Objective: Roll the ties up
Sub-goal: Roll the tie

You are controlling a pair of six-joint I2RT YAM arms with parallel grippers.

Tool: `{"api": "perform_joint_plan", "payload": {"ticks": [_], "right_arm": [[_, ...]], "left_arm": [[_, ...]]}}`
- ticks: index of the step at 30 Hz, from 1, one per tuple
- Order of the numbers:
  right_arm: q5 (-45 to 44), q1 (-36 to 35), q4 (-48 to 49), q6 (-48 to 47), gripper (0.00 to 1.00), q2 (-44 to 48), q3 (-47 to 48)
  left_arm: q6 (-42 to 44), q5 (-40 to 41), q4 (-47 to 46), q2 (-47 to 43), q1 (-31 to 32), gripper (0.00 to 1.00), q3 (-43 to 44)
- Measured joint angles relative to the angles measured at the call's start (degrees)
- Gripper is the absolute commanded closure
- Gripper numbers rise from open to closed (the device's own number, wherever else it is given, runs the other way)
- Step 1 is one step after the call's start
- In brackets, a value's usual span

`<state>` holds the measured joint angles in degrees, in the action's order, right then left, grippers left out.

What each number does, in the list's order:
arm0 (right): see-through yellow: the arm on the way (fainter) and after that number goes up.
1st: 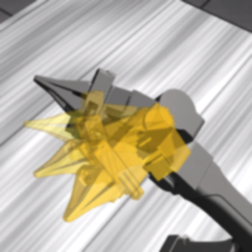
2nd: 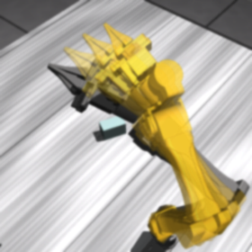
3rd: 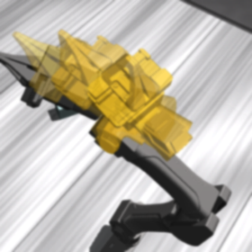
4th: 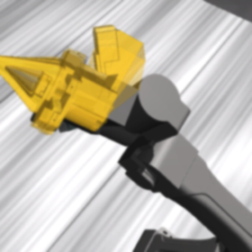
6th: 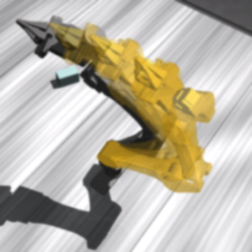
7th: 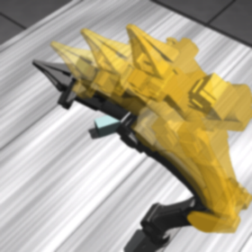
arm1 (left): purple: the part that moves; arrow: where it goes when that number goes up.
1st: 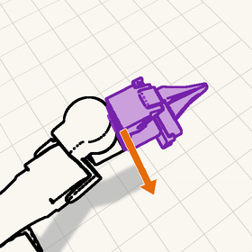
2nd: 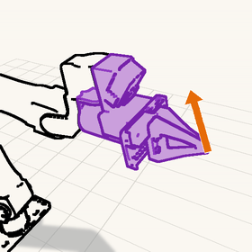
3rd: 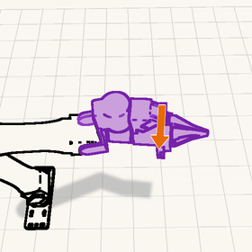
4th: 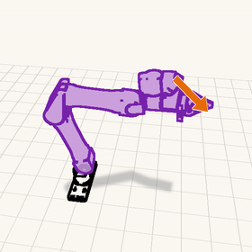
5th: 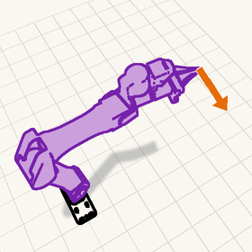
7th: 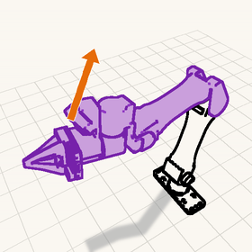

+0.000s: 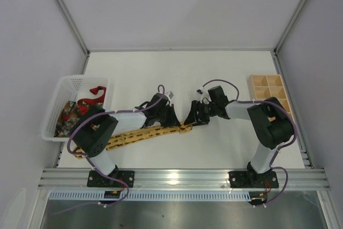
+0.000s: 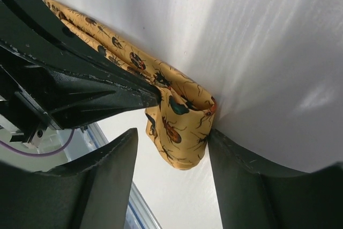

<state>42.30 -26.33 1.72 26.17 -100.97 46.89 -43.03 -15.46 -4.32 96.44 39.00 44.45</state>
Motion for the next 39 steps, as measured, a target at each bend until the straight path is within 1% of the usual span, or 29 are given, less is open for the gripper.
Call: {"api": "perform_joint_plan", "payload": {"ticks": [4,5,7,10,11,12,13,14,15,17,18,19,22,25,26,27,28,31,35,39], "right_arm": [[0.2,-0.8,2.4,0.2,0.47,-1.1,0.0],[0.2,-1.0,3.0,0.3,0.51,-1.4,0.0],[-0.3,-1.4,3.6,0.5,0.55,-1.7,0.0],[-1.2,-1.7,3.9,0.9,0.68,-1.9,-0.2],[-1.6,-1.7,3.8,1.1,0.74,-1.9,-0.2],[-2.2,-1.8,3.6,1.4,0.81,-1.9,-0.2],[-2.7,-1.9,3.5,1.6,0.83,-1.9,-0.2],[-3.3,-2.1,3.2,2.0,0.9,-1.9,-0.2],[-3.9,-2.2,2.8,2.3,0.93,-1.8,-0.2],[-5.2,-2.6,1.9,2.7,1.0,-1.3,-0.1],[-6.1,-2.8,1.2,2.8,1.0,-1.0,-0.1],[-6.9,-3.0,0.1,2.9,1.0,-0.7,0.2],[-9.3,-3.6,-2.6,2.6,1.0,0.3,0.9],[-12.4,-3.8,-6.1,2.1,1.0,2.0,1.3],[-13.4,-3.9,-7.2,2.0,1.0,2.7,1.4],[-14.6,-4.0,-8.6,1.7,1.0,3.4,1.7],[-15.9,-4.2,-10.0,1.4,1.0,4.0,2.0],[-20.1,-4.9,-14.2,0.2,1.0,5.0,4.0],[-26.5,-6.8,-19.5,-1.4,1.0,5.8,7.1],[-32.3,-9.2,-23.9,-2.4,1.0,6.1,9.5]], "left_arm": [[0.0,0.0,-0.1,0.0,-0.1,1.0,-0.3],[0.0,0.0,-0.1,0.0,-0.1,1.0,-0.3],[0.0,-0.1,-0.1,0.0,-0.1,1.0,-0.4],[0.0,-0.2,-0.1,0.0,-0.2,0.99,-0.4],[0.1,-0.3,-0.1,0.0,-0.2,1.0,-0.4],[0.1,-0.3,-0.1,0.0,-0.2,1.0,-0.4],[0.1,-0.3,-0.1,0.0,-0.2,0.99,-0.4],[0.1,-0.3,-0.1,0.0,-0.2,0.98,-0.4],[0.1,-0.4,-0.1,0.0,-0.2,0.97,-0.4],[0.2,-0.4,0.3,-0.2,-0.2,0.91,-0.4],[0.2,-0.3,0.6,-0.4,-0.2,0.88,-0.3],[0.4,-0.2,1.4,-0.9,-0.2,0.82,-0.2],[1.0,0.3,2.8,-2.5,-0.5,0.75,-0.2],[1.5,1.3,4.3,-4.6,-1.6,0.72,-0.2],[1.5,1.7,4.6,-5.2,-2.1,0.73,-0.2],[1.5,1.8,4.8,-5.4,-2.4,0.76,-0.2],[1.5,2.0,4.9,-5.5,-2.8,0.83,-0.2],[1.5,2.1,4.5,-5.5,-3.2,0.92,-1.3],[1.4,1.6,4.2,-5.4,-3.2,0.95,-3.7],[1.4,1.1,3.3,-4.4,-2.8,0.98,-3.8]]}}
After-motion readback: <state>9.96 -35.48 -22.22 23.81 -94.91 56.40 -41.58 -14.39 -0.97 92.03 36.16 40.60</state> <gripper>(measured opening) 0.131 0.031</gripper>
